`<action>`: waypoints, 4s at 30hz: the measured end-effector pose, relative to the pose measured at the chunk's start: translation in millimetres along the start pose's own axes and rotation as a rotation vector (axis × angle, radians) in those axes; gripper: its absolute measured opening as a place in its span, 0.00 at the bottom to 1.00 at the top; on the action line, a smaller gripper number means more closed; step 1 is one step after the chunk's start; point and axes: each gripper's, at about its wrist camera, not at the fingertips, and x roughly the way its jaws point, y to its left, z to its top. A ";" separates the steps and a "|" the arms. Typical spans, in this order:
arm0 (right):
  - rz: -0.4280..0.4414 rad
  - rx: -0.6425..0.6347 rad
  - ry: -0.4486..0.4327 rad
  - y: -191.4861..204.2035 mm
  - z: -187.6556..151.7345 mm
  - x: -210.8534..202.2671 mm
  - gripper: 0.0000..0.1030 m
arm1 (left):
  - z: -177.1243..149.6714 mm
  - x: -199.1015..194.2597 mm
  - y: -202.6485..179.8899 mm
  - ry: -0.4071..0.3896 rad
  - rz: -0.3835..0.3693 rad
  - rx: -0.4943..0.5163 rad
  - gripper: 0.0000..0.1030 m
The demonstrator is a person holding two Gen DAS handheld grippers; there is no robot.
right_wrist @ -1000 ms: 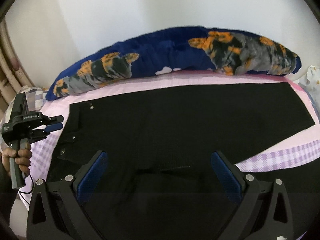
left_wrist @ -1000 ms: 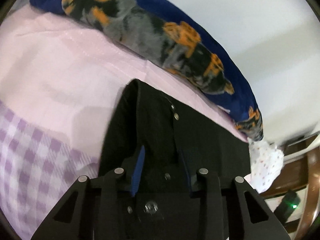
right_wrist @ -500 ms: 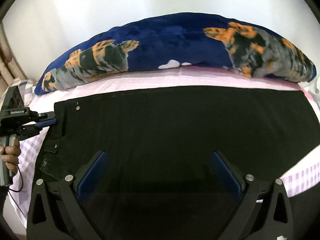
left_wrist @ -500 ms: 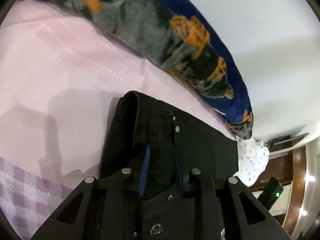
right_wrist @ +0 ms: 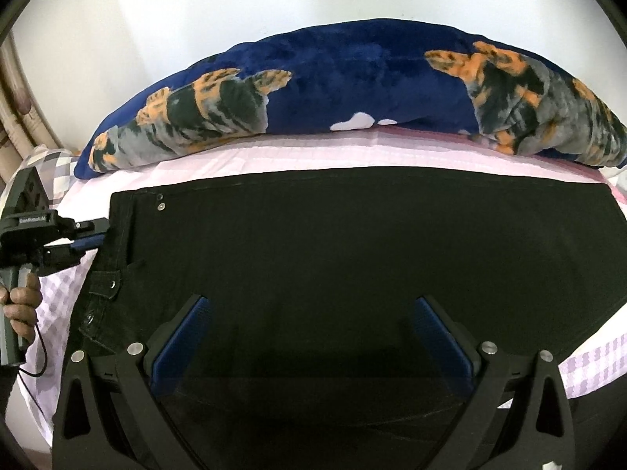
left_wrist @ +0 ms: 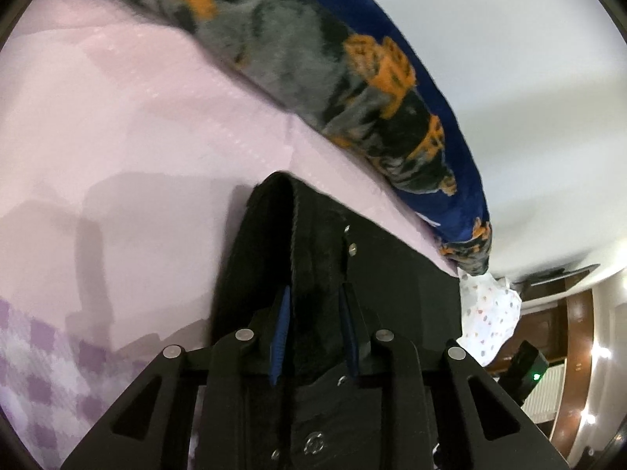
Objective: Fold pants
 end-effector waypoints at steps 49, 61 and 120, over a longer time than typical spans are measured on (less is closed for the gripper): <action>0.338 -0.651 0.575 -153.8 157.6 107.6 0.36 | -27.6 -56.3 -111.0 -0.278 0.050 0.347 0.08; 0.034 -0.626 0.226 -137.7 121.8 6.1 0.08 | -31.0 -55.9 -108.2 -0.312 0.115 0.386 0.08; 0.246 0.458 0.035 -139.4 -191.7 -154.8 0.53 | -278.1 -127.1 -56.5 -0.053 0.085 0.063 0.52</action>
